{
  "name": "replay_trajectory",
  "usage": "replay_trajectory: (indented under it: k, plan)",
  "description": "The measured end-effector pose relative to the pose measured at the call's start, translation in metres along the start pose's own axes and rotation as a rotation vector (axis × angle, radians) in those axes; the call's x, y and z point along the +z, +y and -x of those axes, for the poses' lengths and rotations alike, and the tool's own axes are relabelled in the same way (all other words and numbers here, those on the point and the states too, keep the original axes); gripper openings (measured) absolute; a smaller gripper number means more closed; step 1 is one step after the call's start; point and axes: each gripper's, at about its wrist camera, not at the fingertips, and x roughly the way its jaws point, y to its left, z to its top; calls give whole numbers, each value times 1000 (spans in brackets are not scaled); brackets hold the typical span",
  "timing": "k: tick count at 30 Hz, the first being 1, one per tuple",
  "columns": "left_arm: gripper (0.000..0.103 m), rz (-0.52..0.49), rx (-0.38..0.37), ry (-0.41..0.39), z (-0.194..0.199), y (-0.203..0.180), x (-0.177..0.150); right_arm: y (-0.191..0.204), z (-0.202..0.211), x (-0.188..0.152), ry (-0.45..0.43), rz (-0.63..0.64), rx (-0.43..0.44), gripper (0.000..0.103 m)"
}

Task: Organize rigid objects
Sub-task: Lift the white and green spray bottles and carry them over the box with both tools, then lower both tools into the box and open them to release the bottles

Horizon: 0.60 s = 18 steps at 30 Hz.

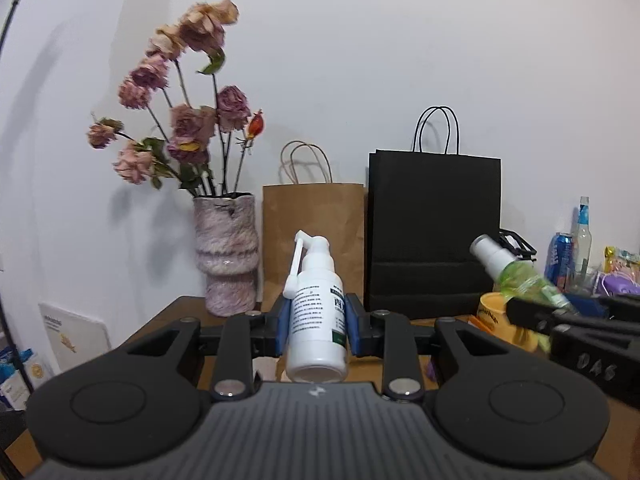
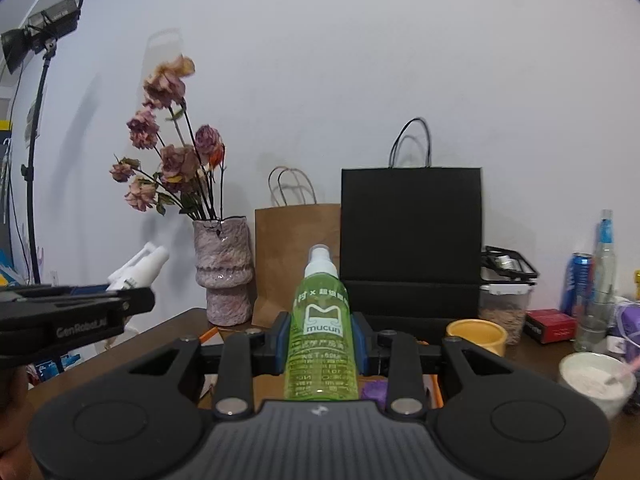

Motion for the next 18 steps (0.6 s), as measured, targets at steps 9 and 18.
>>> replay_trajectory:
  k: [9, 18]
  plan:
    - [28, 7, 10, 68, -80, -4, 14, -14, -83, 15, 79, -22, 17, 31]
    - [28, 13, -9, 352, -160, -3, 8, -42, -161, 11, 381, -85, 60, 31]
